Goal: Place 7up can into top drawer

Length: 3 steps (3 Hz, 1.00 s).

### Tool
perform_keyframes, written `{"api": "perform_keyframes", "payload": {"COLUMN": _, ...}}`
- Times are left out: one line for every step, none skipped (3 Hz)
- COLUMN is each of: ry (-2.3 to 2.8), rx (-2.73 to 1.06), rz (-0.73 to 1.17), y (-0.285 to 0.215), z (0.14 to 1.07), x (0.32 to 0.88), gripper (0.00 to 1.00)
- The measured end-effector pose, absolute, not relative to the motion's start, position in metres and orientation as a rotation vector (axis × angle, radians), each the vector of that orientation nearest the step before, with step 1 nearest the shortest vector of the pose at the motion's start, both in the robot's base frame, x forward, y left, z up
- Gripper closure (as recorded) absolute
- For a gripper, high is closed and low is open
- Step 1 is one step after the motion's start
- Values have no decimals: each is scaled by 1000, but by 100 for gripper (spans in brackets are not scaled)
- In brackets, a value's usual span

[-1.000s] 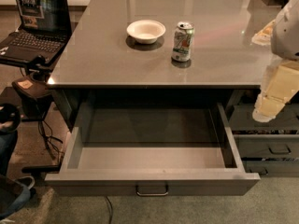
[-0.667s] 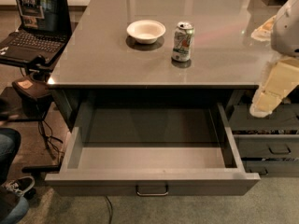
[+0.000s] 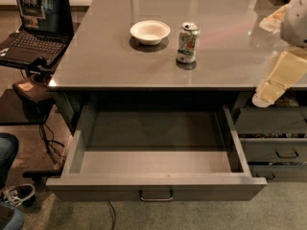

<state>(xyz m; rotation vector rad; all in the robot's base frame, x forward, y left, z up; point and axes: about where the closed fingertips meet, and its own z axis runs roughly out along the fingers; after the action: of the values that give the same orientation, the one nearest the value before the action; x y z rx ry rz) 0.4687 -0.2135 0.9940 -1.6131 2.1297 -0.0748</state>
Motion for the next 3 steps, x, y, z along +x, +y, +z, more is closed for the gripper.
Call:
{"api": "perform_keyframes", "payload": {"ry": 2090, "rx": -1621, "rz": -62, "y": -208, "z": 996, "x": 478, "gripper": 0}}
{"api": "perform_keyframes", "payload": {"ry": 1964, "rx": -1643, "rz": 44, "y": -187, "z": 1001, "x": 518, "gripper": 0}}
{"api": "perform_keyframes", "payload": {"ry": 1800, "rx": -1585, "rz": 116, "y": -163, "z": 1034, "x": 569, "gripper": 0}}
